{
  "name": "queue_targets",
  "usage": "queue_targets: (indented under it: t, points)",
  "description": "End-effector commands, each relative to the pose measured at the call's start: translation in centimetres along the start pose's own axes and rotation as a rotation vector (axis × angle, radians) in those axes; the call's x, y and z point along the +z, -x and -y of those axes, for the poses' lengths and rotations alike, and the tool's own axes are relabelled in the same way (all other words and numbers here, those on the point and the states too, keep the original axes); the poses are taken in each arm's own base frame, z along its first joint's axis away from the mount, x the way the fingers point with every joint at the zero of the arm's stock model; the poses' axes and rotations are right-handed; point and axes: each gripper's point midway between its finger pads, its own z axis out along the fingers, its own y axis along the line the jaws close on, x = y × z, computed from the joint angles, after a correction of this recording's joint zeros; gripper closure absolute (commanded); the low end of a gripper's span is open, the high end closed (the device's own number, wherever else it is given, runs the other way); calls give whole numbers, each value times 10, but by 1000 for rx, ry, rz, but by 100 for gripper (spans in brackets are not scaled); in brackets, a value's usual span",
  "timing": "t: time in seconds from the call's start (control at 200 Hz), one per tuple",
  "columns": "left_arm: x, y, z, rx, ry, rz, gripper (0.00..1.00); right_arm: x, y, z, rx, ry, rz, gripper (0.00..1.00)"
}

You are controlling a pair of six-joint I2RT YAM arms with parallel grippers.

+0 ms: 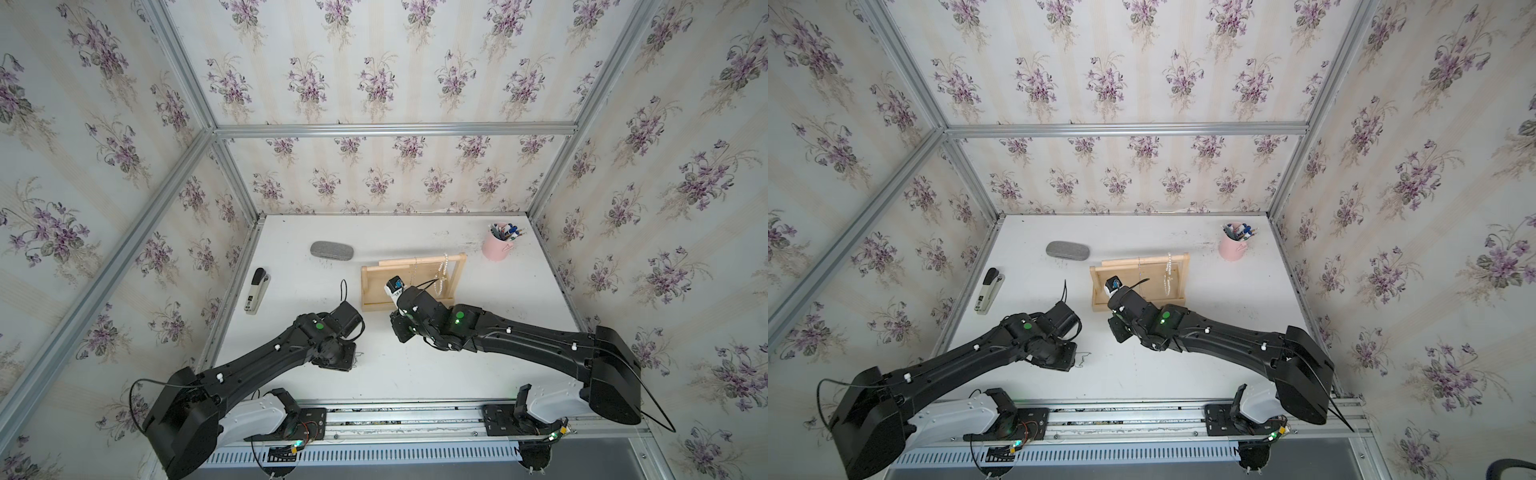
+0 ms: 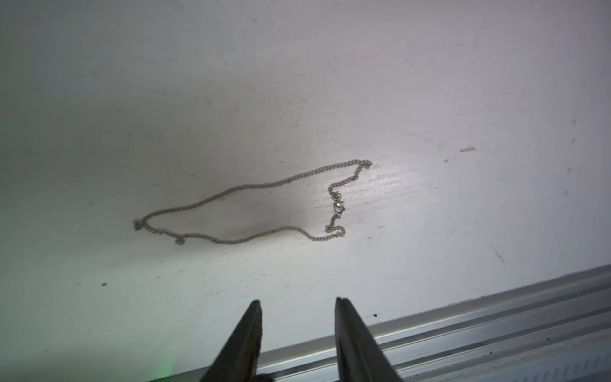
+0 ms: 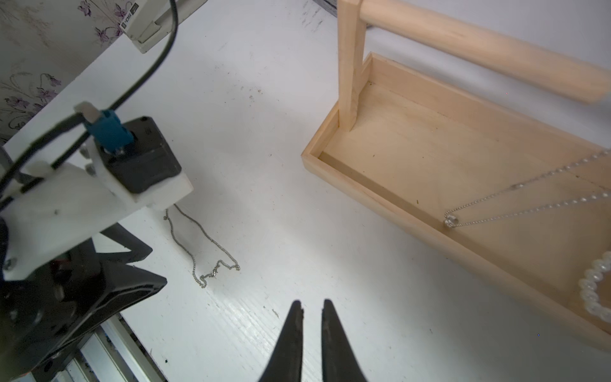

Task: Hang the necklace on the jewelry display stand
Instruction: Pick up the necklace from the center of the board.

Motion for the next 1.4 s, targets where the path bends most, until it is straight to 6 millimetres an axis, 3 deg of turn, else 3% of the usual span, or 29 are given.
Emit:
queue_targets:
  t: [0.0, 0.21, 0.395, 0.764, 0.974, 1.254, 1.394]
  points:
    - [5, 7, 12, 19, 7, 25, 61, -2, 3, 5, 38, -10, 36, 85]
    - [13, 20, 26, 109, 1, 46, 63, -1, 1, 7, 47, -3, 37, 85]
    - [27, 25, 21, 150, 68, 17, 66, -2, -1, 10, 48, -11, 37, 85]
    - [53, 16, 12, 162, 110, -43, 72, -3, -3, 14, 52, -16, 39, 85]
    - [52, 14, 9, 149, 125, -47, 78, -3, -4, 15, 51, -19, 39, 85]
    - [48, 18, 12, 162, 105, -15, 97, -4, -4, 15, 53, -16, 42, 86]
    - [41, 21, 15, 177, 89, 6, 100, -6, -2, 15, 56, -12, 57, 86]
